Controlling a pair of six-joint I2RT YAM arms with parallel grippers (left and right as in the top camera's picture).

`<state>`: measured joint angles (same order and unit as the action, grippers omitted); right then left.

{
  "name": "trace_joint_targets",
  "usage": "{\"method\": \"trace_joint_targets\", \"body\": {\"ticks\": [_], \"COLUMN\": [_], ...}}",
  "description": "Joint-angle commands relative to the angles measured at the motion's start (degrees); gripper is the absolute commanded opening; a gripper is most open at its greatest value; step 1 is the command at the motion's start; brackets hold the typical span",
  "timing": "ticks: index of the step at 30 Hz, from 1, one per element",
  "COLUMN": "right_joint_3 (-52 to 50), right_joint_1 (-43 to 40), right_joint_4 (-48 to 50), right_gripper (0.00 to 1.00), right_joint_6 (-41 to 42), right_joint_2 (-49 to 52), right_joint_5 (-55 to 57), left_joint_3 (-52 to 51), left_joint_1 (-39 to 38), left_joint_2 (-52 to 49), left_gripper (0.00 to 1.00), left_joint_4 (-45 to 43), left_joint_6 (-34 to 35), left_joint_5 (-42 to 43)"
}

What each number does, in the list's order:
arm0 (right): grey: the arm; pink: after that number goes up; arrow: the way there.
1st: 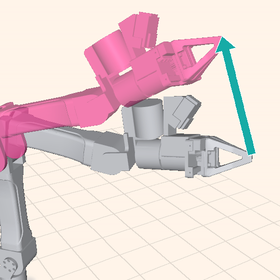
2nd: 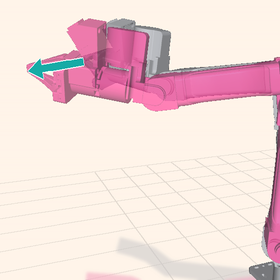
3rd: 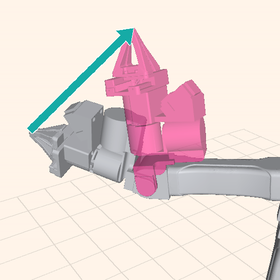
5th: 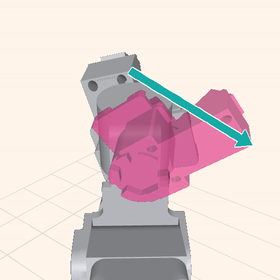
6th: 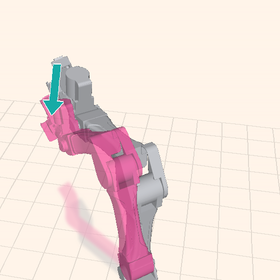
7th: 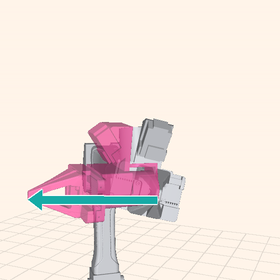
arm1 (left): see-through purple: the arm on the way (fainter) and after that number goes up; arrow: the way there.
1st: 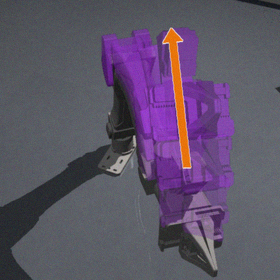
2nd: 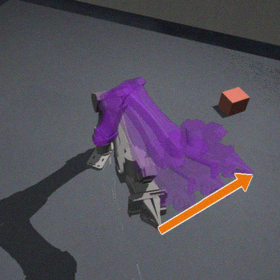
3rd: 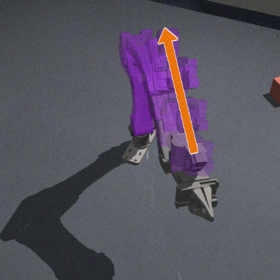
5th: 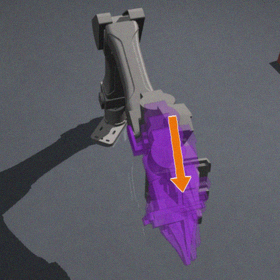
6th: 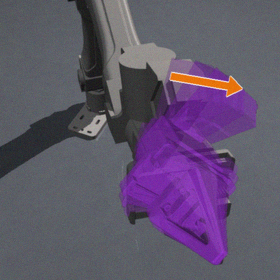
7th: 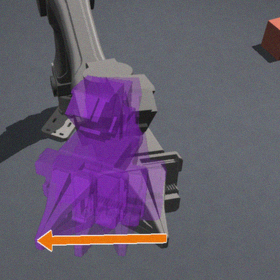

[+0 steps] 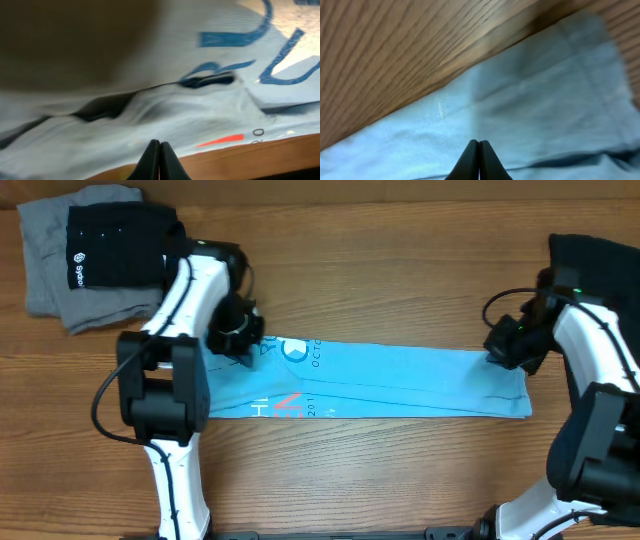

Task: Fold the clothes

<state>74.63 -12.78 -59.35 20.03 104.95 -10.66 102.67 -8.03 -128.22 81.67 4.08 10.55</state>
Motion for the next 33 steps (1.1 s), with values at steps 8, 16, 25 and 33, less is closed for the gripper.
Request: {"method": "trace_joint_targets", "body": {"ticks": [8, 16, 25, 33], "right_joint_3": [-7.5, -11.0, -11.5, -11.4], "right_joint_1": [-0.5, -3.2, -5.5, -5.5], "right_joint_4": [6.2, 8.0, 8.8, 9.9], "right_gripper": [0.04, 0.04, 0.04, 0.04], "right_joint_6": [2.8, 5.6, 5.5, 6.0], "right_joint_2": [-0.7, -0.3, -0.3, -0.3], "right_joint_5": [0.9, 2.9, 3.3, 3.1], "left_joint_3": [-12.2, -17.0, -17.1, -17.1], "left_joint_1": [2.8, 10.1, 16.7, 20.2], "left_joint_2": [1.6, 1.6, 1.6, 1.6], "left_gripper": [0.04, 0.04, 0.04, 0.04], "left_joint_4": [-10.0, -11.2, -11.0, -10.1], "left_joint_6": [2.0, 3.8, 3.8, 3.8], "left_joint_5": [0.2, -3.5, -3.5, -4.6]}}
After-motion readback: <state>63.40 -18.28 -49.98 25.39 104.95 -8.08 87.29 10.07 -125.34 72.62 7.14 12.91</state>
